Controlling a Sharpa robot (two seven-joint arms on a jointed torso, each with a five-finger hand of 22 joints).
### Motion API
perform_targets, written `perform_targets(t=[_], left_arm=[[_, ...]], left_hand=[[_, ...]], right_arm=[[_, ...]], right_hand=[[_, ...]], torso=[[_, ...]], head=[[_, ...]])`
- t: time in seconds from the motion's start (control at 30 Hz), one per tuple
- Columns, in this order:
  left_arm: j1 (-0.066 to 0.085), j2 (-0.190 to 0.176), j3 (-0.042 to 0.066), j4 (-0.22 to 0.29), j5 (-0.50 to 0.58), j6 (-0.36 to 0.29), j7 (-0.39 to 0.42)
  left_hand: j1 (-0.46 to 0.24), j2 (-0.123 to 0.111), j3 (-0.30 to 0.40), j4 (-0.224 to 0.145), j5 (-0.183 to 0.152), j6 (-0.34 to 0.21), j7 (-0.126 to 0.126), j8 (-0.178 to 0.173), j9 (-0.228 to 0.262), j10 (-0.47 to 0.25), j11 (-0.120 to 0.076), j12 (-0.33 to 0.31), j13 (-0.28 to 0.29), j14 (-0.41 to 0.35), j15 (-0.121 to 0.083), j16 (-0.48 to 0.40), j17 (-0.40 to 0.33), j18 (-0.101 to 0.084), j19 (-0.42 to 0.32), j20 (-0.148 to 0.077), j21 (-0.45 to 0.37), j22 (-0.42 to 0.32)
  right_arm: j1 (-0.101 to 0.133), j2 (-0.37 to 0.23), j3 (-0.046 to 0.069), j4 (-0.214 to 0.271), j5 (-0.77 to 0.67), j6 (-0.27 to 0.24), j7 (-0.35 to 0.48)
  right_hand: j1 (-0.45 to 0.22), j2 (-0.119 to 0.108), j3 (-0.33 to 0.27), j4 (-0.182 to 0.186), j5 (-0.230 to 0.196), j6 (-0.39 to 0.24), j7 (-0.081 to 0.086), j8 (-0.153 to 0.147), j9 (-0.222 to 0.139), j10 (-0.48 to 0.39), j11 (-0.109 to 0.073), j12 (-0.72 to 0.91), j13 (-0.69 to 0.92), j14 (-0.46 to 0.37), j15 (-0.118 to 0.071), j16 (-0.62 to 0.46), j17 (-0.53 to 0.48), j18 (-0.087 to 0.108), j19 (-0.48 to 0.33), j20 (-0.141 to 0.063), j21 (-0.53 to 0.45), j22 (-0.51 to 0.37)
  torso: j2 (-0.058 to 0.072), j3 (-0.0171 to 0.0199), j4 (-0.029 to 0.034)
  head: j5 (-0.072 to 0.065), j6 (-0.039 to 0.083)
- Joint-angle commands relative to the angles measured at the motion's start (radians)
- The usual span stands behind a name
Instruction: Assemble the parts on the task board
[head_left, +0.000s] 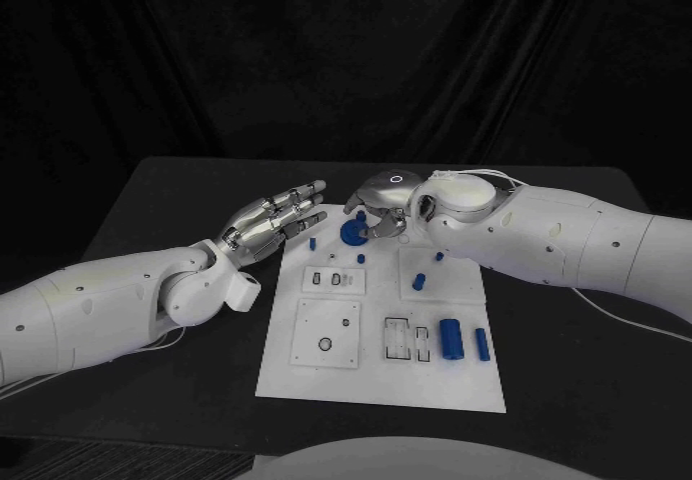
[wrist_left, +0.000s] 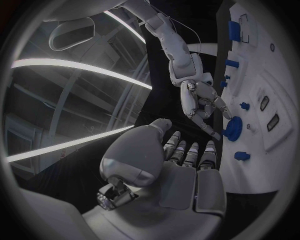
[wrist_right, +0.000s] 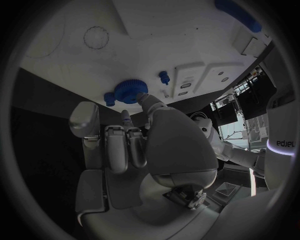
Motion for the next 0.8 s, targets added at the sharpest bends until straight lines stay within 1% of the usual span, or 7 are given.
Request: perform_targets(t=[0.03, 0.17, 0.3, 0.37, 0.47, 0.63, 0.8], left_arm=[[0.000, 0.003, 0.001, 0.000, 0.001, 0.000, 0.016], [0.000, 0.001, 0.001, 0.002, 0.001, -0.001, 0.017], [0.000, -0.003, 0.001, 0.004, 0.001, -0.004, 0.018], [0.000, -0.006, 0.001, 0.005, 0.001, -0.005, 0.020], [0.000, -0.011, 0.001, 0.009, 0.001, -0.009, 0.024], [0.000, -0.019, 0.001, 0.017, 0.001, -0.018, 0.038], [0.000, -0.026, 0.001, 0.022, 0.001, -0.031, 0.051]], left_hand=[[-0.004, -0.004, 0.004, -0.002, 0.003, 0.007, 0.002, 0.005, 0.001, 0.002, 0.009, 0.005, 0.001, 0.002, 0.007, -0.003, -0.001, 0.008, 0.000, 0.007, 0.006, 0.002], [-0.005, -0.003, 0.005, -0.003, 0.003, 0.006, 0.002, 0.004, 0.001, 0.001, 0.009, 0.004, 0.001, 0.002, 0.007, -0.003, -0.001, 0.008, -0.001, 0.007, 0.006, 0.001], [-0.005, -0.003, 0.005, -0.003, 0.003, 0.006, 0.002, 0.004, 0.001, 0.001, 0.009, 0.004, 0.001, 0.002, 0.007, -0.003, -0.001, 0.008, -0.001, 0.007, 0.006, 0.001], [-0.005, -0.003, 0.005, -0.003, 0.003, 0.006, 0.002, 0.004, 0.001, 0.001, 0.009, 0.004, 0.001, 0.002, 0.007, -0.003, -0.001, 0.008, -0.001, 0.007, 0.006, 0.001], [-0.006, -0.003, 0.006, -0.003, 0.003, 0.007, 0.003, 0.005, 0.001, 0.001, 0.010, 0.005, 0.001, 0.002, 0.007, -0.003, -0.001, 0.008, 0.000, 0.007, 0.007, 0.002], [-0.008, -0.005, 0.011, -0.008, 0.004, 0.013, 0.007, 0.007, 0.002, 0.003, 0.014, 0.010, 0.002, 0.003, 0.009, -0.002, 0.000, 0.008, 0.002, 0.009, 0.008, 0.003], [-0.010, -0.010, 0.017, -0.015, 0.005, 0.017, 0.009, 0.008, 0.002, 0.006, 0.017, 0.019, 0.004, 0.005, 0.008, -0.001, 0.000, 0.009, 0.004, 0.010, 0.009, 0.003]], right_arm=[[-0.003, -0.007, 0.000, 0.007, -0.006, 0.001, 0.005], [-0.002, -0.022, 0.000, 0.018, -0.006, -0.031, 0.009], [-0.001, -0.048, 0.000, 0.037, -0.006, -0.066, 0.010], [0.003, -0.073, 0.000, 0.057, -0.006, -0.088, 0.009], [0.021, -0.134, 0.000, 0.111, -0.006, -0.112, 0.005], [0.067, -0.284, 0.000, 0.243, -0.006, -0.112, -0.018], [0.099, -0.452, 0.000, 0.367, -0.006, -0.127, -0.033]], right_hand=[[-0.007, -0.001, 0.003, -0.003, -0.005, -0.067, -0.005, -0.006, -0.020, 0.092, -0.006, -0.007, 0.255, 0.084, -0.002, -0.008, 0.224, 0.005, -0.007, -0.002, -0.009, 0.123], [-0.013, 0.004, 0.001, 0.001, -0.018, -0.099, -0.008, -0.006, -0.032, 0.091, -0.009, -0.008, 0.254, 0.084, -0.004, -0.009, 0.223, 0.005, -0.008, -0.004, -0.013, 0.122], [-0.020, 0.016, 0.003, 0.008, -0.020, -0.049, -0.008, 0.006, -0.028, 0.092, -0.009, -0.008, 0.254, 0.084, -0.005, -0.007, 0.224, 0.005, -0.008, -0.005, -0.016, 0.122], [-0.032, 0.030, 0.006, 0.020, -0.018, 0.028, -0.006, 0.020, -0.020, 0.092, -0.009, -0.008, 0.254, 0.084, -0.005, -0.008, 0.224, 0.006, -0.008, -0.006, -0.019, 0.121], [-0.033, 0.035, 0.010, 0.021, -0.022, 0.084, -0.003, 0.035, -0.016, 0.094, -0.007, -0.006, 0.256, 0.086, -0.004, -0.006, 0.225, 0.005, -0.004, -0.006, -0.016, 0.122], [-0.049, 0.036, -0.004, 0.037, -0.113, 0.115, -0.007, 0.040, -0.023, 0.102, -0.010, -0.001, 0.261, 0.088, -0.006, -0.003, 0.228, 0.004, 0.004, -0.007, -0.007, 0.124], [-0.051, 0.035, -0.008, 0.040, -0.102, 0.129, -0.019, 0.045, -0.022, 0.102, -0.017, -0.001, 0.261, 0.086, -0.010, -0.007, 0.225, 0.003, 0.006, -0.009, -0.003, 0.126]], torso=[[0.000, 0.0003, 0.0006], [0.000, 0.0004, 0.0008], [-0.002, -0.0002, -0.0021], [-0.003, -0.0009, -0.0030], [-0.005, -0.0021, -0.0031], [-0.003, -0.0029, 0.0000], [-0.004, -0.0025, -0.0032]], head=[[0.001, 0.000], [0.004, 0.001], [0.006, 0.009], [0.008, 0.010], [0.013, 0.010], [0.015, 0.017], [0.021, 0.015]])
